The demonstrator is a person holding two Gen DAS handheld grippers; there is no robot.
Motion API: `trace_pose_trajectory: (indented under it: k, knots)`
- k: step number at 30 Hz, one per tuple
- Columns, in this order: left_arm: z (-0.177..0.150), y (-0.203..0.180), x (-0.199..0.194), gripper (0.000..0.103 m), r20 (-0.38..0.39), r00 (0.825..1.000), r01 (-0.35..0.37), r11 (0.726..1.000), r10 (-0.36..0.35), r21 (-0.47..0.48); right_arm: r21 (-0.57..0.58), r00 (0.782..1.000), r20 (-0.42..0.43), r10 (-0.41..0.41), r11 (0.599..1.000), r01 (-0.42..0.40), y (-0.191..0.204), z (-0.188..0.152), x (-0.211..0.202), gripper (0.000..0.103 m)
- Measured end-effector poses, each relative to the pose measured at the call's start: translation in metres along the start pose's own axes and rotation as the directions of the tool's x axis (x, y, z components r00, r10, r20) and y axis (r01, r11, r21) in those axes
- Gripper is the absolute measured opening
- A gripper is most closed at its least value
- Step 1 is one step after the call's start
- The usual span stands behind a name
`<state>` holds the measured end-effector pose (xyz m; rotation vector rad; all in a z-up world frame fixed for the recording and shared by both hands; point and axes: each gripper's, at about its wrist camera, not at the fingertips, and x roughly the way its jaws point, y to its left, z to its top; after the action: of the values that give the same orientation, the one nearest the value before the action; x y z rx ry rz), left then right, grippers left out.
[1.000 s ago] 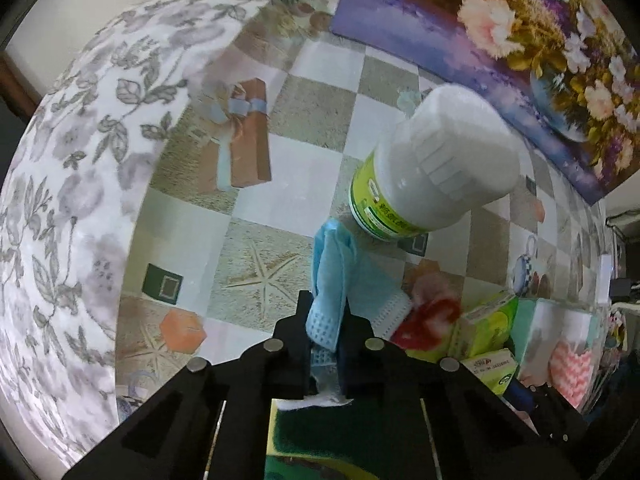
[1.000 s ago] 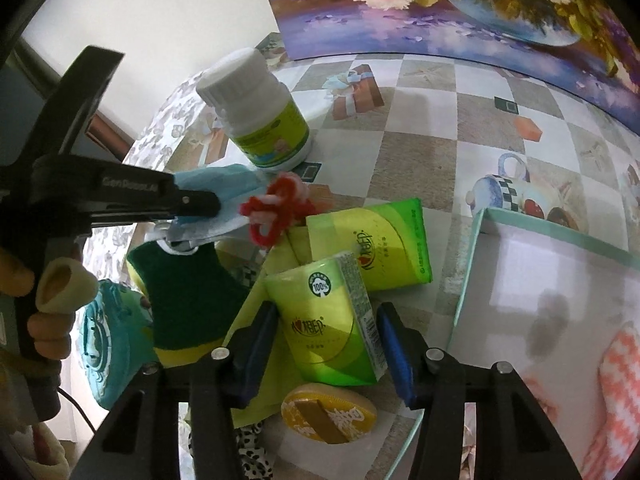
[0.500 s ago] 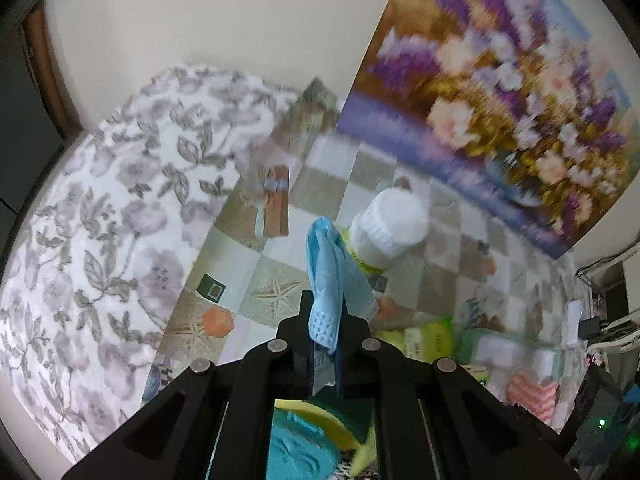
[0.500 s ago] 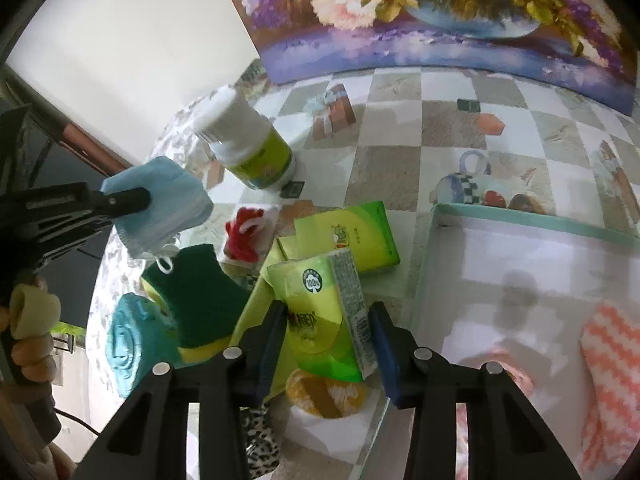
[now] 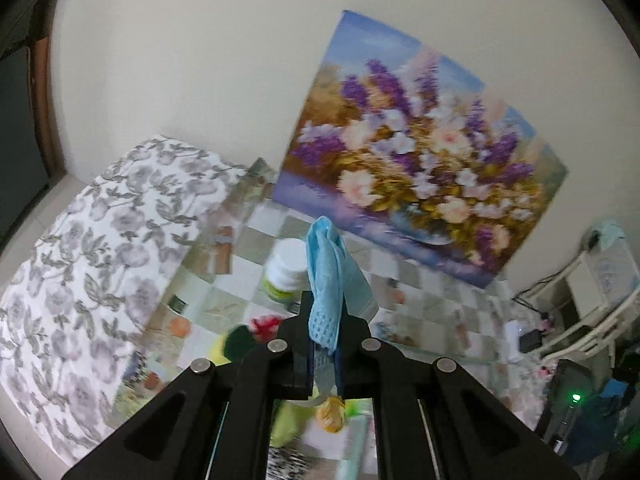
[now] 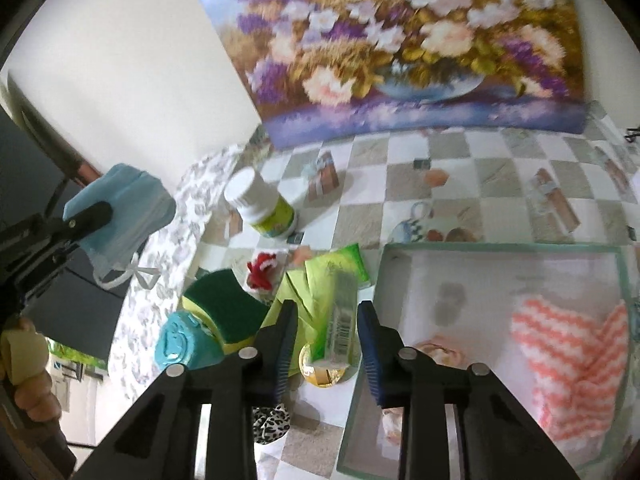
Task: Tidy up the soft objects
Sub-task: 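Lift the mask and tissue pack and carry both over the tray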
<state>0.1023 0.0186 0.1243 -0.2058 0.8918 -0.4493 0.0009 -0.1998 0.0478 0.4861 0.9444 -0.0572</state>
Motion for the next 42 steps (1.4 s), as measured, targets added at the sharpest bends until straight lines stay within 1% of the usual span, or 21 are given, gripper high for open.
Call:
trace_pose_trajectory:
  k: [1, 3, 5, 7, 9, 11, 13, 16, 19, 20, 23, 24, 28, 30, 34, 36, 38, 39, 42]
  knots:
    - [-0.004, -0.004, -0.003, 0.007, 0.001, 1.0, 0.012, 1.0, -0.012, -0.004, -0.001, 1.0, 0.005, -0.006, 1.0, 0.006, -0.001, 0.0, -0.004, 0.032]
    - [-0.013, -0.009, -0.004, 0.007, -0.002, 0.999, 0.037, 0.999, -0.037, -0.017, 0.0, 1.0, 0.005, -0.015, 1.0, 0.015, -0.005, -0.003, -0.009, 0.025]
    - [-0.023, -0.013, -0.001, 0.007, -0.018, 0.999, 0.04, 0.999, -0.041, -0.034, 0.015, 1.0, -0.002, -0.025, 1.0, 0.025, -0.011, -0.005, -0.01, 0.023]
    - [-0.033, -0.013, 0.005, 0.007, -0.029, 0.999, 0.027, 0.999, -0.028, -0.047, 0.021, 1.0, -0.012, -0.024, 0.999, 0.025, -0.014, -0.008, -0.008, 0.024]
    - [-0.043, -0.011, 0.017, 0.007, -0.05, 0.999, -0.002, 0.998, -0.001, -0.062, 0.006, 0.999, -0.033, -0.031, 0.999, 0.031, -0.012, -0.011, -0.001, 0.024]
    - [-0.05, -0.007, 0.029, 0.007, -0.076, 0.997, -0.012, 0.997, 0.006, -0.079, -0.013, 0.998, -0.054, -0.03, 0.999, 0.03, -0.008, -0.013, 0.008, 0.024]
    - [-0.053, -0.003, 0.039, 0.007, -0.093, 0.996, -0.025, 0.995, 0.017, -0.092, -0.032, 0.997, -0.074, -0.03, 0.999, 0.028, -0.004, -0.016, 0.02, 0.024]
    - [-0.057, 0.0, 0.057, 0.007, -0.102, 0.992, -0.077, 0.994, 0.069, -0.082, -0.065, 0.994, -0.105, -0.045, 0.997, 0.038, 0.003, -0.019, 0.041, 0.024]
    - [-0.058, 0.007, 0.073, 0.007, -0.124, 0.989, -0.089, 0.99, 0.075, -0.107, -0.082, 0.99, -0.133, -0.038, 0.996, 0.028, 0.007, -0.021, 0.061, 0.025]
    - [-0.058, 0.009, 0.076, 0.007, -0.128, 0.989, -0.092, 0.989, 0.078, -0.113, -0.092, 0.989, -0.14, -0.041, 0.995, 0.028, 0.009, -0.022, 0.067, 0.027]
    - [-0.054, 0.013, 0.082, 0.007, -0.126, 0.988, -0.103, 0.988, 0.088, -0.117, -0.115, 0.988, -0.148, -0.05, 0.993, 0.033, 0.013, -0.019, 0.081, 0.04]
    - [-0.053, 0.014, 0.083, 0.007, -0.125, 0.988, -0.103, 0.987, 0.088, -0.12, -0.116, 0.988, -0.149, -0.051, 0.993, 0.034, 0.014, -0.018, 0.085, 0.042]
    - [-0.049, 0.02, 0.088, 0.007, -0.124, 0.988, -0.113, 0.985, 0.097, -0.13, -0.124, 0.987, -0.157, -0.036, 0.992, 0.016, 0.019, -0.014, 0.098, 0.043]
    - [-0.048, 0.023, 0.089, 0.007, -0.126, 0.987, -0.119, 0.984, 0.103, -0.135, -0.15, 0.985, -0.164, -0.055, 0.988, 0.031, 0.024, -0.013, 0.107, 0.048]
    - [-0.048, 0.03, 0.093, 0.007, -0.134, 0.985, -0.129, 0.98, 0.109, -0.152, -0.171, 0.979, -0.176, -0.098, 0.983, 0.068, 0.026, -0.013, 0.121, 0.051]
    - [-0.048, 0.034, 0.093, 0.007, -0.137, 0.985, -0.125, 0.978, 0.103, -0.166, -0.177, 0.977, -0.178, -0.117, 0.981, 0.085, 0.026, -0.013, 0.127, 0.055]
    - [-0.047, 0.035, 0.092, 0.007, -0.137, 0.985, -0.126, 0.977, 0.103, -0.172, -0.179, 0.975, -0.188, -0.121, 0.98, 0.087, 0.025, -0.014, 0.132, 0.057]
    - [-0.046, 0.036, 0.092, 0.007, -0.135, 0.986, -0.124, 0.977, 0.101, -0.172, -0.184, 0.973, -0.189, -0.133, 0.978, 0.098, 0.025, -0.014, 0.134, 0.059]
    - [-0.046, 0.035, 0.091, 0.007, -0.136, 0.986, -0.124, 0.978, 0.101, -0.169, -0.2, 0.969, -0.19, -0.157, 0.973, 0.118, 0.026, -0.015, 0.138, 0.059]
